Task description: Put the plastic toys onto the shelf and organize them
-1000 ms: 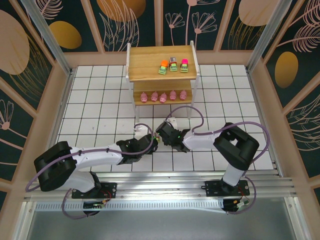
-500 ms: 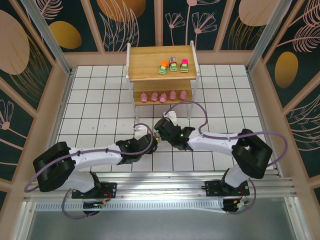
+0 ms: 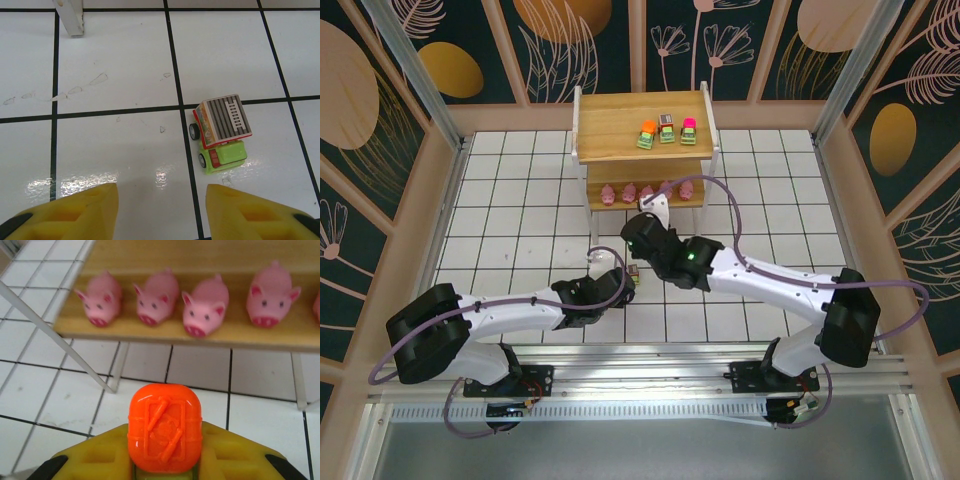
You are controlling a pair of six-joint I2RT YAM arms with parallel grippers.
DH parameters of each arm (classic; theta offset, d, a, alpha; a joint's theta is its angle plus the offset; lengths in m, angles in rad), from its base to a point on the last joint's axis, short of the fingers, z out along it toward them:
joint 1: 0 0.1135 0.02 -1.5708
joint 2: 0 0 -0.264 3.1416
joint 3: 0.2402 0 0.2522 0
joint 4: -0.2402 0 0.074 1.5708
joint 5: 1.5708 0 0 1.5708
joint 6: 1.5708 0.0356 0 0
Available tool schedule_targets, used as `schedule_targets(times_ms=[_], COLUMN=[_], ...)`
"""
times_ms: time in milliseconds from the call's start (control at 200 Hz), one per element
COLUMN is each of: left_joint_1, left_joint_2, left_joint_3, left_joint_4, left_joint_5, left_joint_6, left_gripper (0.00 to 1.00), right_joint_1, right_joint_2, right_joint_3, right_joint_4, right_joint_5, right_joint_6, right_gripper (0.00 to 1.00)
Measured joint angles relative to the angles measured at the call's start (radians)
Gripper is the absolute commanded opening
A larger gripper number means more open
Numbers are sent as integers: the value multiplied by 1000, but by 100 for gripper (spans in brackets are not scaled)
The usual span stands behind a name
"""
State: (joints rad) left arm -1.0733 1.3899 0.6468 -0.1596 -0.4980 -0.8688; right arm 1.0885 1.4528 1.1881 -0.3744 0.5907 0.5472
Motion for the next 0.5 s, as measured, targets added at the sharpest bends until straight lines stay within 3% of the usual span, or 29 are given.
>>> schedule_targets(times_ms=[501], left_joint_1=[0], left_joint_2=[7], left_joint_3=[4], left_joint_4=[0], left_joint_5=[0], left_joint_6=[4], left_gripper=[50], right_joint_1=[19], right_joint_2=[60], right_joint_3=[369], right_joint_4=[-96], right_joint_5=[42], right_joint_6=[-139], right_gripper=[3])
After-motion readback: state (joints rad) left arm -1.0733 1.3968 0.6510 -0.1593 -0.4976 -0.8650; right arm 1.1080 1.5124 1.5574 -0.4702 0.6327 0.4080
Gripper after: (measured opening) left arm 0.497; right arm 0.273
